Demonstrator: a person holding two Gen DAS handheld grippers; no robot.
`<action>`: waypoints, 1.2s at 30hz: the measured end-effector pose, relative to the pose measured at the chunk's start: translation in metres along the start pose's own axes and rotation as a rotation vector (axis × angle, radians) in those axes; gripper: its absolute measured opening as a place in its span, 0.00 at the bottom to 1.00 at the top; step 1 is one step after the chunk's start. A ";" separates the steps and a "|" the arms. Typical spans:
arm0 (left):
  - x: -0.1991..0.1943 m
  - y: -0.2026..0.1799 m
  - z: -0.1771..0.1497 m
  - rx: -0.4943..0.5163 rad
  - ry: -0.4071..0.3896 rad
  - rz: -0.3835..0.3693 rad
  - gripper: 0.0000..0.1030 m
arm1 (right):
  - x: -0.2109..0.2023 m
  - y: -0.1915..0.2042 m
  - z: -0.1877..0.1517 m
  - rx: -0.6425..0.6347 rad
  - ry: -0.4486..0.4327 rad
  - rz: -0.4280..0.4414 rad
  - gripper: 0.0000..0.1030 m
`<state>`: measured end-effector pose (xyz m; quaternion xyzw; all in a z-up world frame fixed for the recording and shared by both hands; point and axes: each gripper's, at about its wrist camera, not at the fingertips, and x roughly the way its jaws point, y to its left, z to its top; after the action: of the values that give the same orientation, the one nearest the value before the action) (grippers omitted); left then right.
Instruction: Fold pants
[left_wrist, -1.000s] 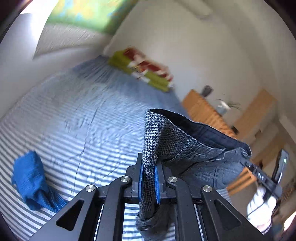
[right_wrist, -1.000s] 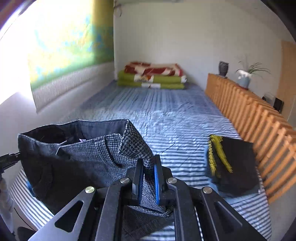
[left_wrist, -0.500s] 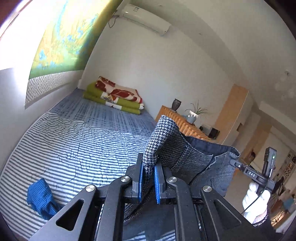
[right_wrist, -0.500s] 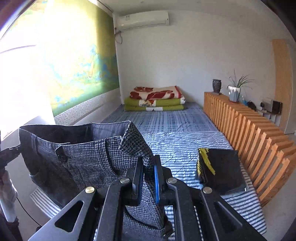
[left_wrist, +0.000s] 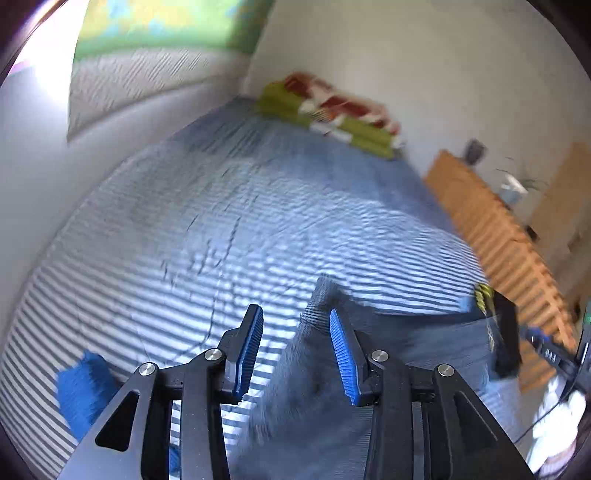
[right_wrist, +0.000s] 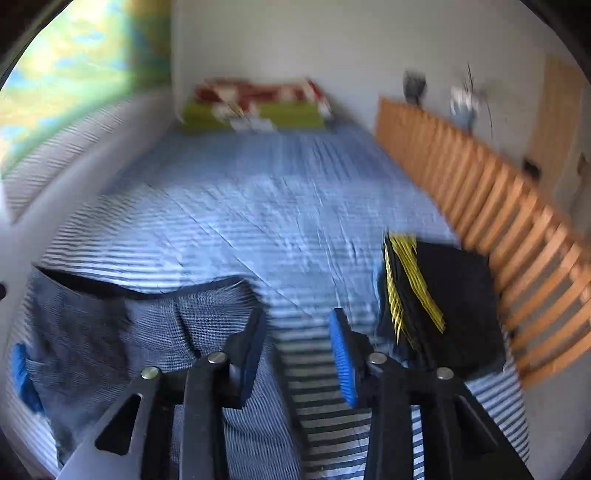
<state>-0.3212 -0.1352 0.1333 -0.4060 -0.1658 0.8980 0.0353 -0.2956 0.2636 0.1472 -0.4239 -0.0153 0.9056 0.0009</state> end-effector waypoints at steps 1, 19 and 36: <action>0.009 0.013 -0.005 -0.044 0.021 -0.027 0.40 | 0.014 -0.005 -0.003 0.019 0.030 0.004 0.32; -0.069 0.106 -0.228 0.055 0.170 -0.006 0.54 | -0.057 0.005 -0.231 -0.112 0.247 0.229 0.39; -0.013 0.123 -0.285 0.002 0.262 0.029 0.55 | -0.058 0.139 -0.295 -0.184 0.261 0.388 0.52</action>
<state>-0.0922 -0.1768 -0.0726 -0.5222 -0.1532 0.8378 0.0441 -0.0306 0.1321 -0.0007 -0.5306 -0.0159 0.8211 -0.2096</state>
